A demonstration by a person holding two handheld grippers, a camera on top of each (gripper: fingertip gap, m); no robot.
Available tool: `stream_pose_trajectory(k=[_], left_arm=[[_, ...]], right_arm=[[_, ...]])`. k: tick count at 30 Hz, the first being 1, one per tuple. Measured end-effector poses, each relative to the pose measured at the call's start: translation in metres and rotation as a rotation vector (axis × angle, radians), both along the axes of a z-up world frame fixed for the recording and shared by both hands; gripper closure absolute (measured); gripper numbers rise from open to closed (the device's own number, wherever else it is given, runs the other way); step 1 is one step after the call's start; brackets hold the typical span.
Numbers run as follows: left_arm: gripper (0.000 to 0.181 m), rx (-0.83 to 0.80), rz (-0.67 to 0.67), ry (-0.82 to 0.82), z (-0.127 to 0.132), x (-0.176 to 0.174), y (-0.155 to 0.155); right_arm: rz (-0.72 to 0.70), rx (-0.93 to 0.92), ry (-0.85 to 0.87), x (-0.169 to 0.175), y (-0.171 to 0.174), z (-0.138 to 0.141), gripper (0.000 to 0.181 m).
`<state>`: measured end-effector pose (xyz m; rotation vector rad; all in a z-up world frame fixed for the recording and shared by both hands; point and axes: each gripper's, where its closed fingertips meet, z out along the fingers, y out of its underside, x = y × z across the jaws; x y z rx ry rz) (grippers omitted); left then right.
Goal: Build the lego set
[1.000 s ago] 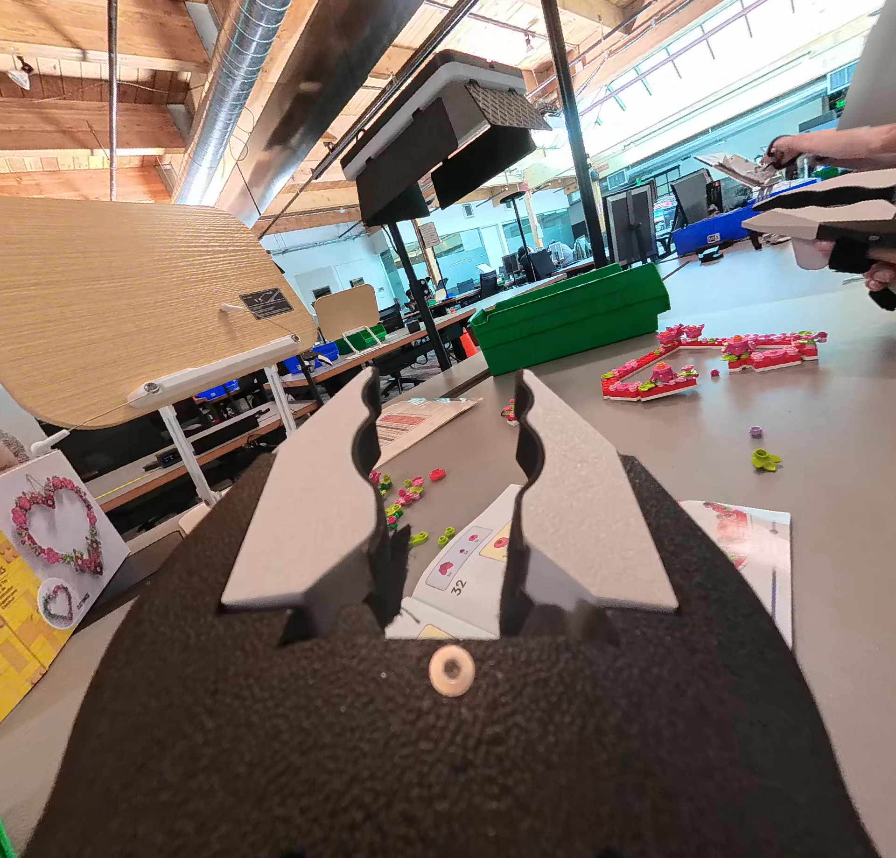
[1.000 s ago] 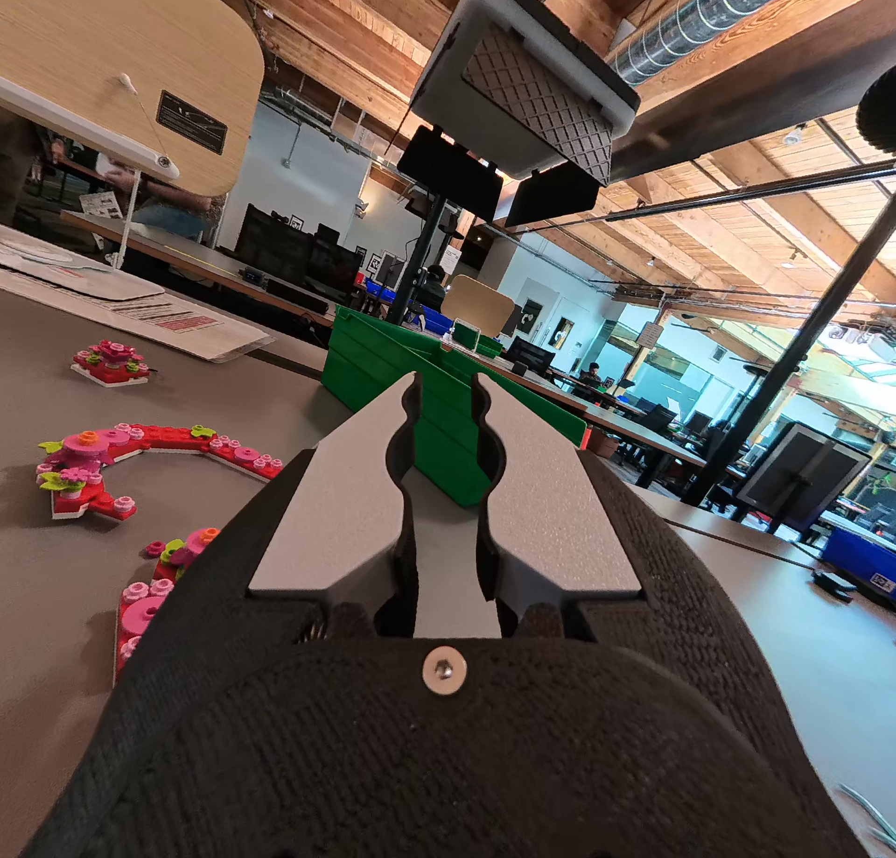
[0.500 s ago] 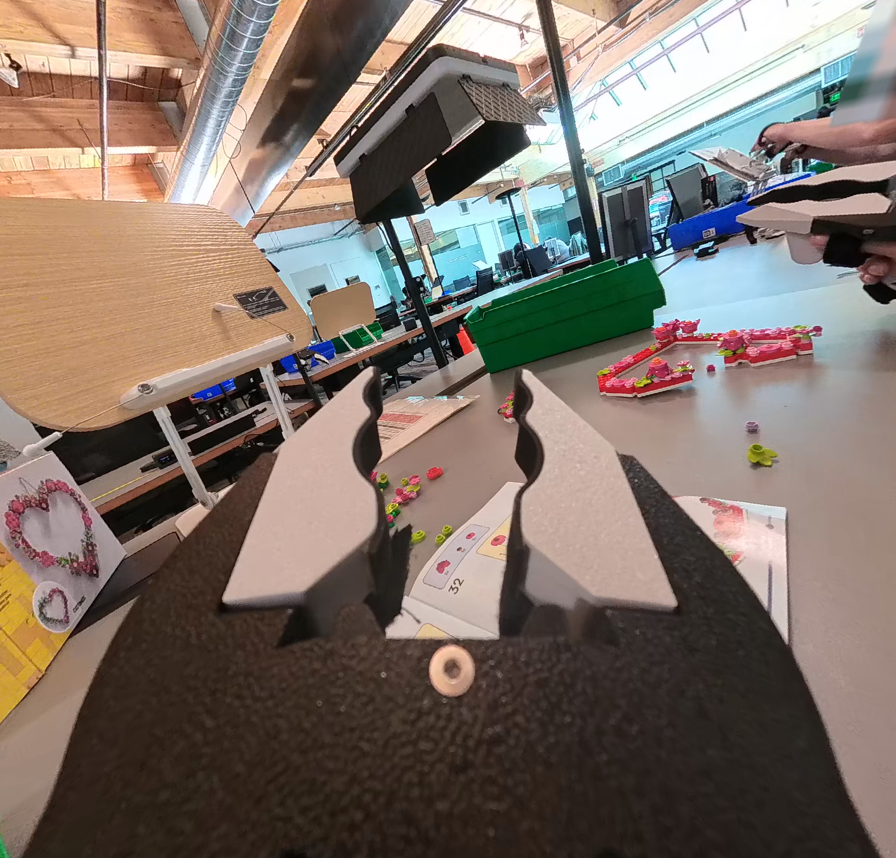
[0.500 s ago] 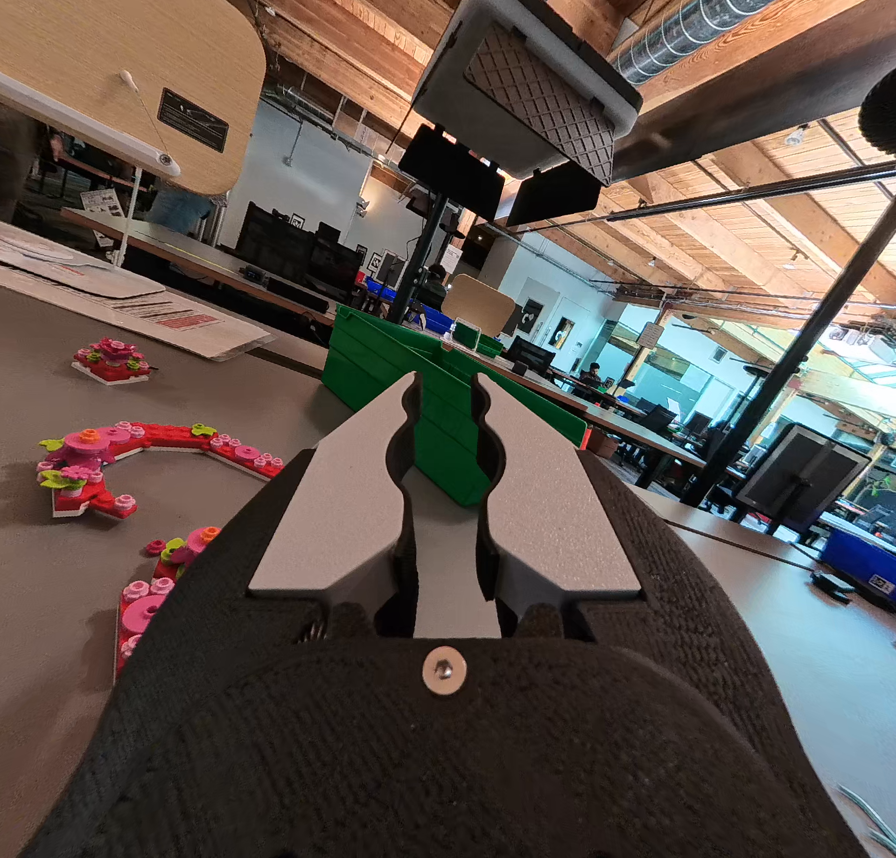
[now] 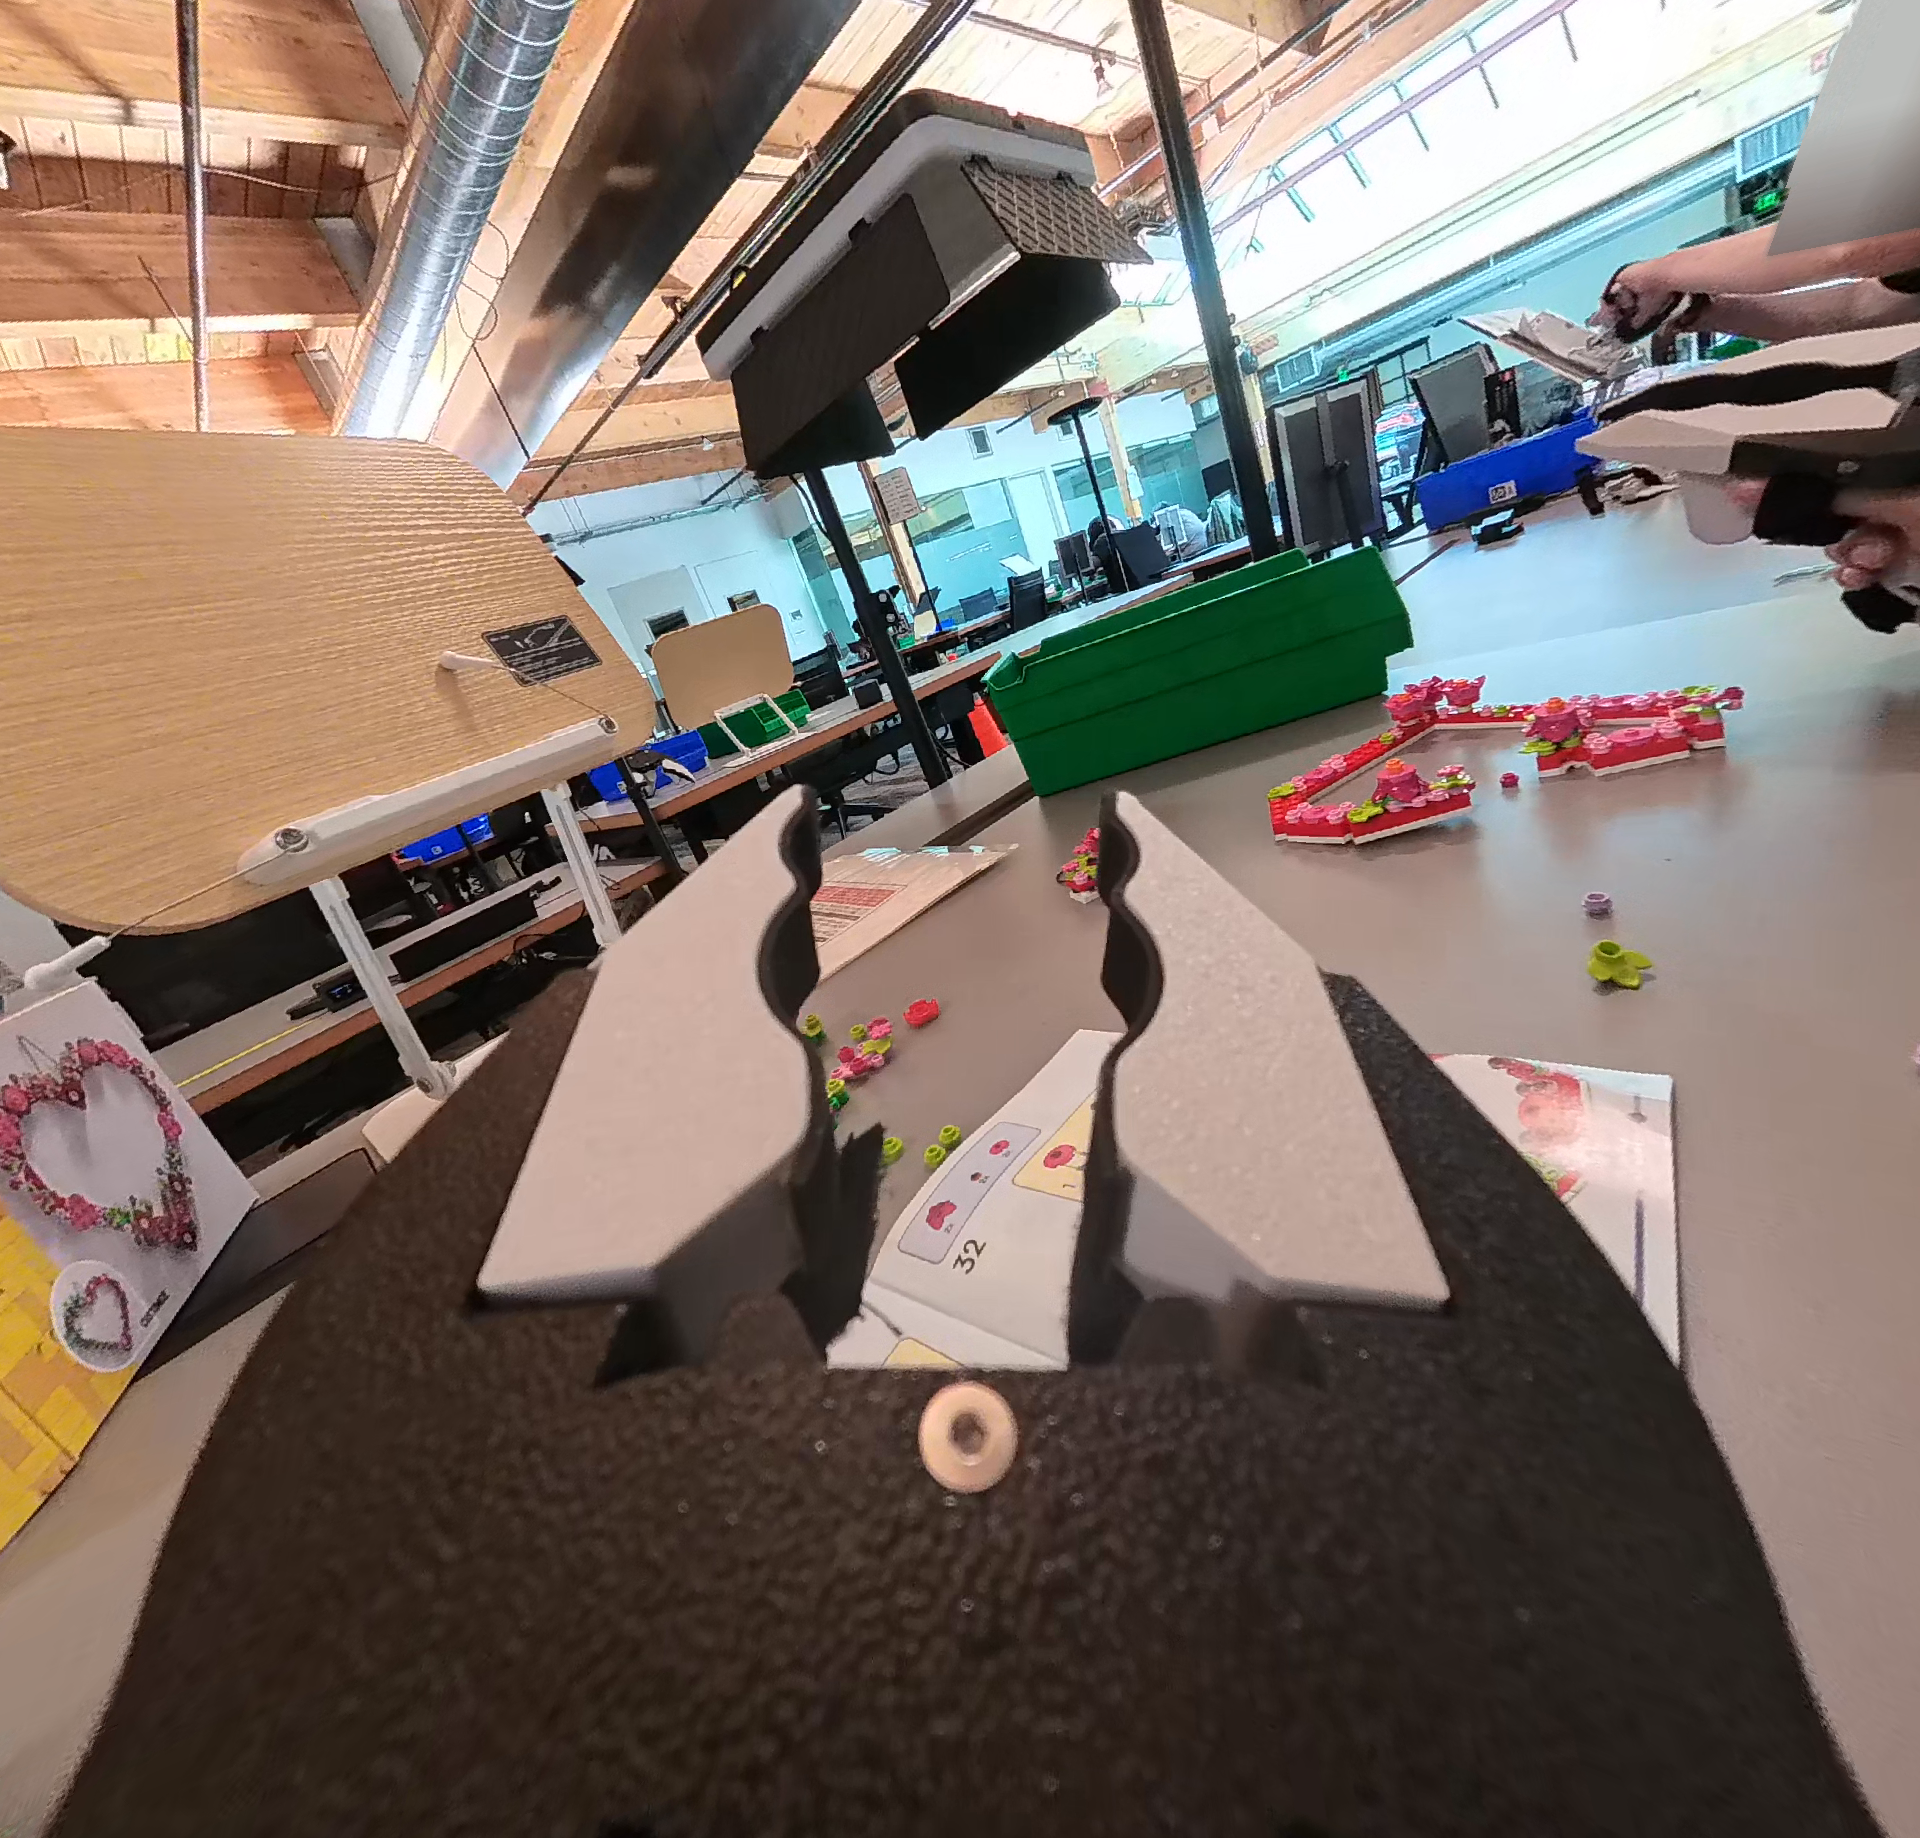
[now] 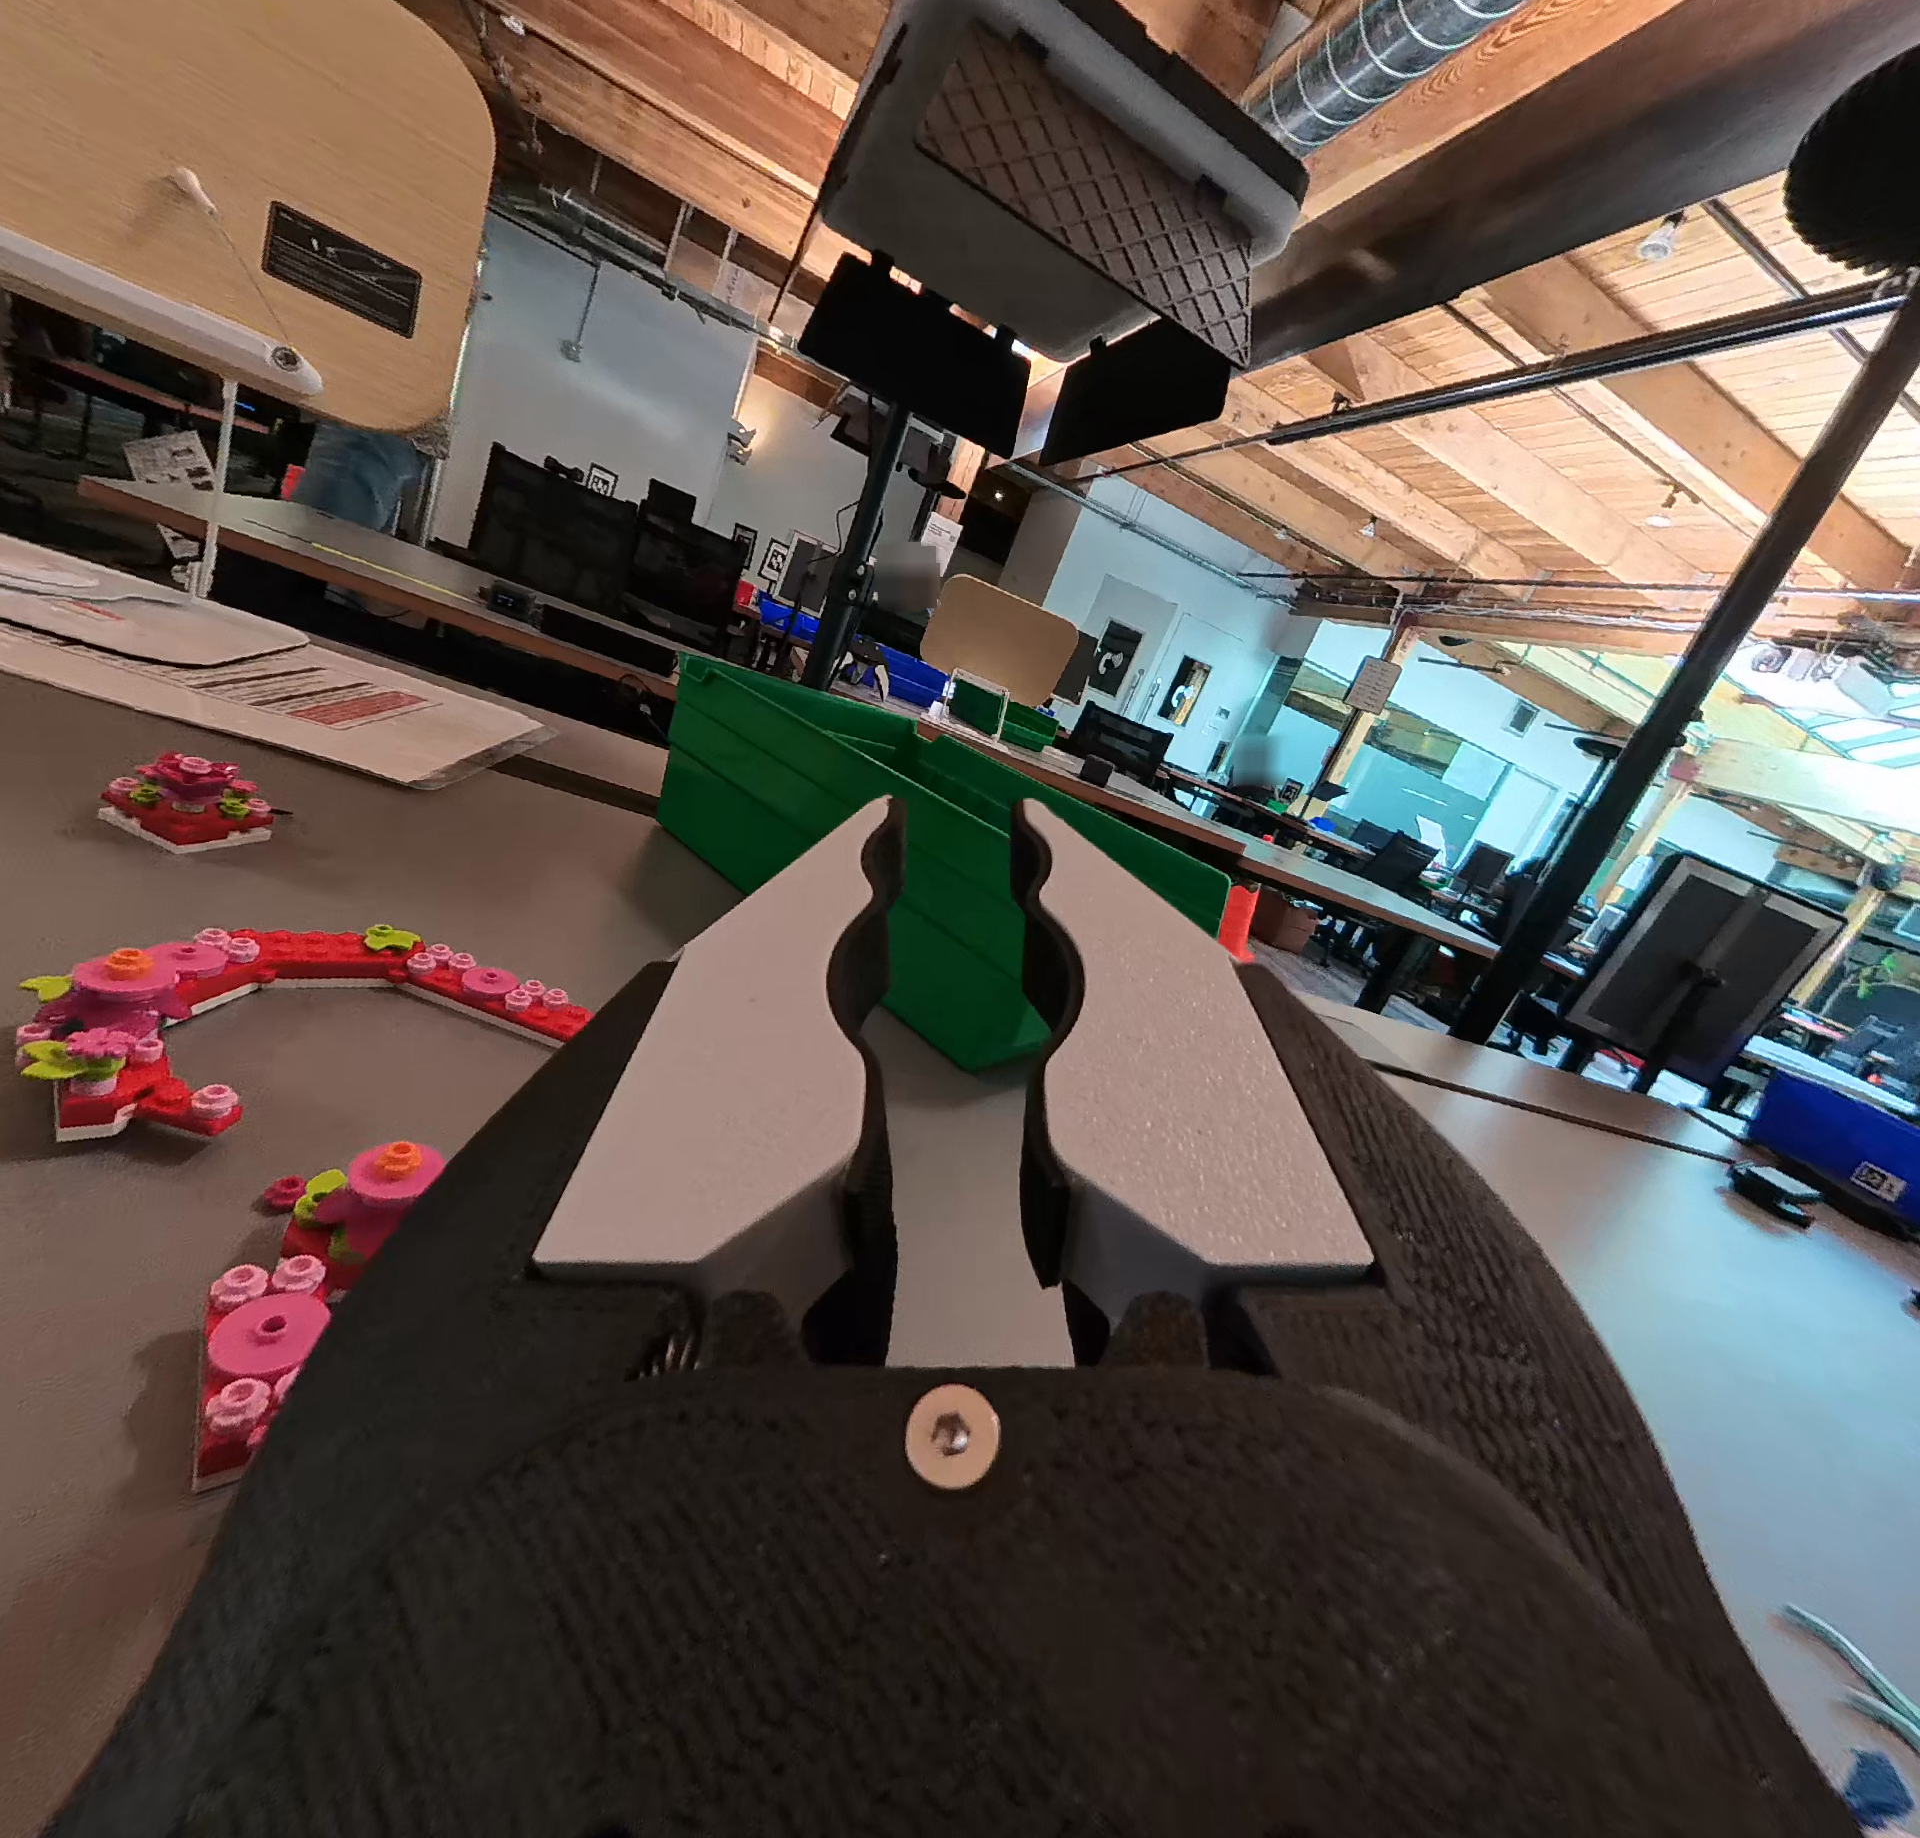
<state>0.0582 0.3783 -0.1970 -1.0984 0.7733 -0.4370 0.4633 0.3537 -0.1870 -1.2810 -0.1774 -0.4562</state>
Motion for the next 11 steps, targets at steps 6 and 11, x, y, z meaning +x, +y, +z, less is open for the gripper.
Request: stream_pose_trajectory(k=[6, 11], left_arm=[[0.13, -0.01, -0.005, -0.005, 0.0, -0.001, 0.001], [0.131, -0.01, -0.01, -0.001, -0.001, 0.0, 0.001]], right_arm=[[0.128, -0.142, 0.052, -0.011, 0.008, -0.007, 0.151], [0.388, -0.587, 0.164, -0.038, 0.007, -0.056, 0.156]])
